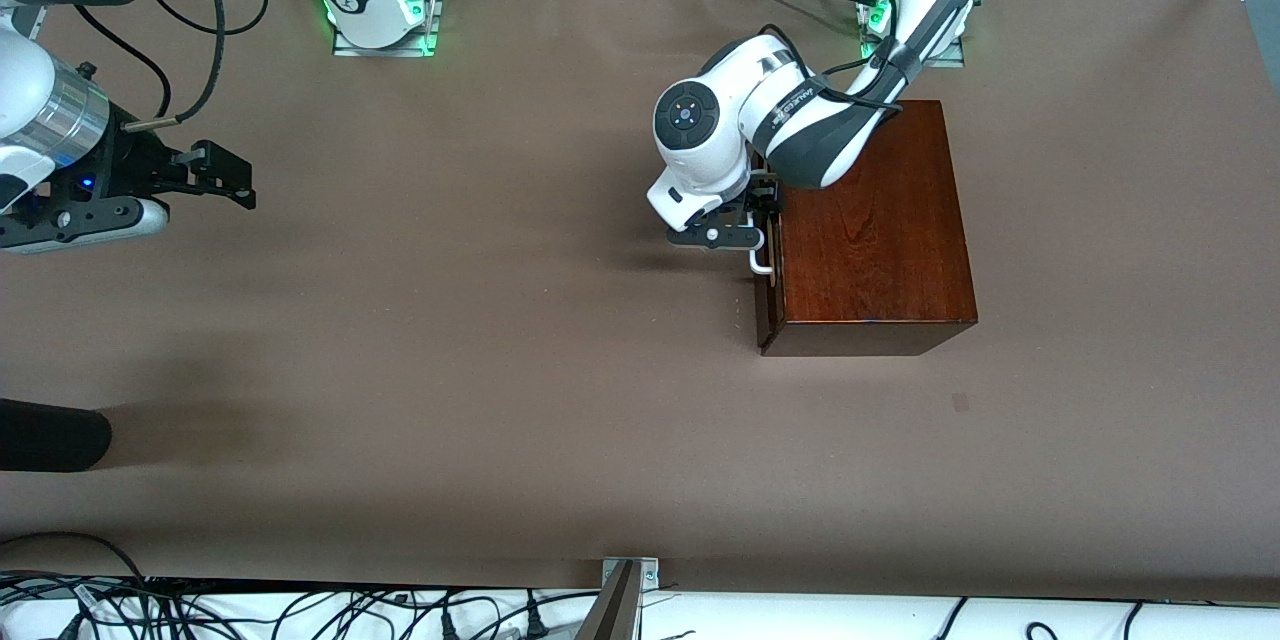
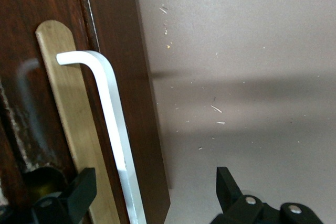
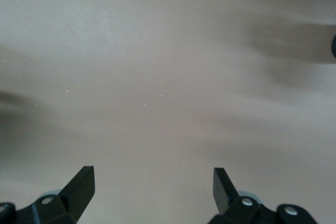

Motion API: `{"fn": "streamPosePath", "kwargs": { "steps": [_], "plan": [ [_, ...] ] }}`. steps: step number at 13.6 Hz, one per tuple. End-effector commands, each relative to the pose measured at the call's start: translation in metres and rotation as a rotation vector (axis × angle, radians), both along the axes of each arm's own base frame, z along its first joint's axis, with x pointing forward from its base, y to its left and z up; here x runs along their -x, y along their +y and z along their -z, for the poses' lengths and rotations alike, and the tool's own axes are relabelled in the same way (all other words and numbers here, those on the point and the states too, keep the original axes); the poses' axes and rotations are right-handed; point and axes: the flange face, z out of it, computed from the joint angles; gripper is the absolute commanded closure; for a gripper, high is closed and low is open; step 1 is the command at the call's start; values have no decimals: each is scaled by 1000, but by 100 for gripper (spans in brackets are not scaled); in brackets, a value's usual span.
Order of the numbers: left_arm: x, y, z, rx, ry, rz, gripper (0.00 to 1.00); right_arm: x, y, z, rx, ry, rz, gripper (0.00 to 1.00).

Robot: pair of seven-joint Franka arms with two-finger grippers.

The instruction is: Open drawer, take yellow block, close drawer

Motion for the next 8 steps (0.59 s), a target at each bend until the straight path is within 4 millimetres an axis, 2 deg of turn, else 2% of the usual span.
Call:
{"fn": "streamPosePath", "kwargs": {
  "steps": [1,8],
  "plan": [
    [12,-15,25,-72,-33,5,0,5,-2,-2,-4,7,12,0],
    [12,-21,31,-61,-51,7,0,4,-7,-2,-3,8,18,0]
  ]
}}
